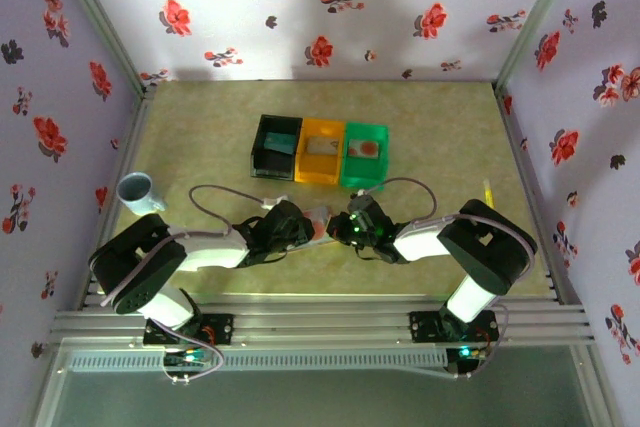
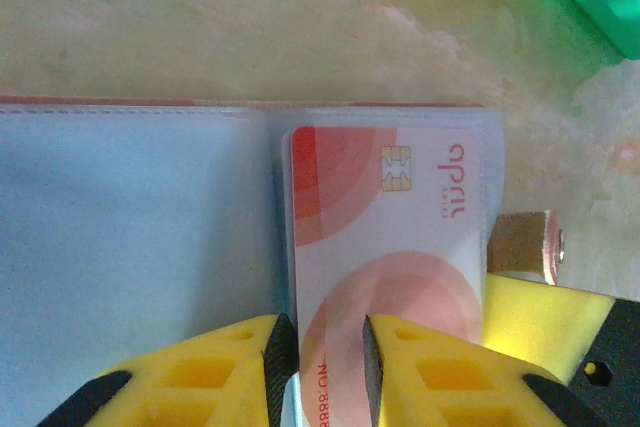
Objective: Take the credit cards out of the card holder
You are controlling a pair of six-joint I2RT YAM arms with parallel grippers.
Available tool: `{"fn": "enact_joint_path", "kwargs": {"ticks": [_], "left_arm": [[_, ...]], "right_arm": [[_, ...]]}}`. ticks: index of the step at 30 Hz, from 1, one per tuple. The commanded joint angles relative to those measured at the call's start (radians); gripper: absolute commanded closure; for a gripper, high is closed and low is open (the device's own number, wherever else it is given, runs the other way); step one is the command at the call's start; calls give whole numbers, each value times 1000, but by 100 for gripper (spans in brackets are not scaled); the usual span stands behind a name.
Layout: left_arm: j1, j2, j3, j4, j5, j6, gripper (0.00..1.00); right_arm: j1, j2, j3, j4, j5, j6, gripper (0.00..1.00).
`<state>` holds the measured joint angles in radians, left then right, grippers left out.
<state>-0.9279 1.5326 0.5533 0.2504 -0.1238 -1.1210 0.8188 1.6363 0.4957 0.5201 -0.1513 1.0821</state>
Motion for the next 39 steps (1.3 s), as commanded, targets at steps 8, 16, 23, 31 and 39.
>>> {"fn": "enact_joint_path", "kwargs": {"ticks": [8, 16, 23, 31, 39], "left_arm": [[-7, 34, 5, -27, -47, 37, 76], [-8, -11, -42, 88, -53, 25, 88], [-8, -64, -114, 222, -54, 17, 94], [-8, -88, -172, 351, -45, 7, 97], [-8, -75, -157, 294, -36, 0, 92]], "right_arm": [[12, 47, -34, -132, -45, 2, 100], [13, 48, -37, -125, -48, 2, 100], [13, 62, -45, -103, -48, 10, 100], [13, 67, -41, -101, -50, 13, 100], [10, 15, -38, -142, -40, 4, 100]]}}
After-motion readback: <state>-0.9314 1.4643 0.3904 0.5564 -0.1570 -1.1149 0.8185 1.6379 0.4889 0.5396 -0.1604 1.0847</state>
